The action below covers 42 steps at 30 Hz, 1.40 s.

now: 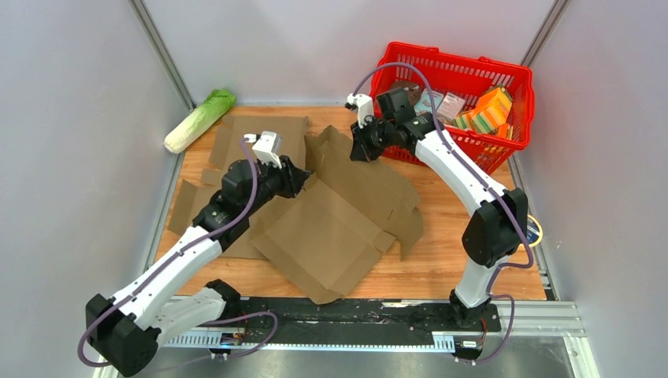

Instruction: Fold the paper box

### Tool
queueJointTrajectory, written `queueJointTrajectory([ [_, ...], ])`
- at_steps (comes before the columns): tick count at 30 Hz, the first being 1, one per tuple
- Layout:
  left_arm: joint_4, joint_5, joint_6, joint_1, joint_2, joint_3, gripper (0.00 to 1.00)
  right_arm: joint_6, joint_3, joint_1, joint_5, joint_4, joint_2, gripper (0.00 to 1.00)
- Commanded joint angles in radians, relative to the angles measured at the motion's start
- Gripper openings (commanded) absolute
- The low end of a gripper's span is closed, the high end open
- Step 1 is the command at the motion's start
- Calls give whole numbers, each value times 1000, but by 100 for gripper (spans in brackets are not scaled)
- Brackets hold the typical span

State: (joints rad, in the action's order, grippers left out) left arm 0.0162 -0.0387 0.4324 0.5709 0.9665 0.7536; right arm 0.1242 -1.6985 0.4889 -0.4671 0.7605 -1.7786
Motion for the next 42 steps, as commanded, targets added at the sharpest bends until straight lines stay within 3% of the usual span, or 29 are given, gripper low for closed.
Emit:
queueJointTrajectory([
  [1,-298,-47,-89,-20,4,203,36,179,-108,19,28,22,-16,1],
  [4,-409,-30,-158,-23,83,358,43,231,-151,20,33,63,-31,0],
  [15,-588,-13,-270,-31,330,732,46,319,-233,28,-15,152,-48,0],
  [23,-611,-32,-270,-29,443,811,47,338,-236,28,-41,165,-51,0],
  [32,-585,-18,-251,-28,509,831,41,356,-239,31,-70,158,-41,0],
  [35,-587,20,-248,-25,520,831,32,361,-231,36,-68,158,-33,0],
  [38,-591,97,-254,-22,523,825,11,359,-204,45,-65,137,-21,4],
  [42,-566,148,-250,-16,497,774,0,271,-161,56,5,74,8,22],
])
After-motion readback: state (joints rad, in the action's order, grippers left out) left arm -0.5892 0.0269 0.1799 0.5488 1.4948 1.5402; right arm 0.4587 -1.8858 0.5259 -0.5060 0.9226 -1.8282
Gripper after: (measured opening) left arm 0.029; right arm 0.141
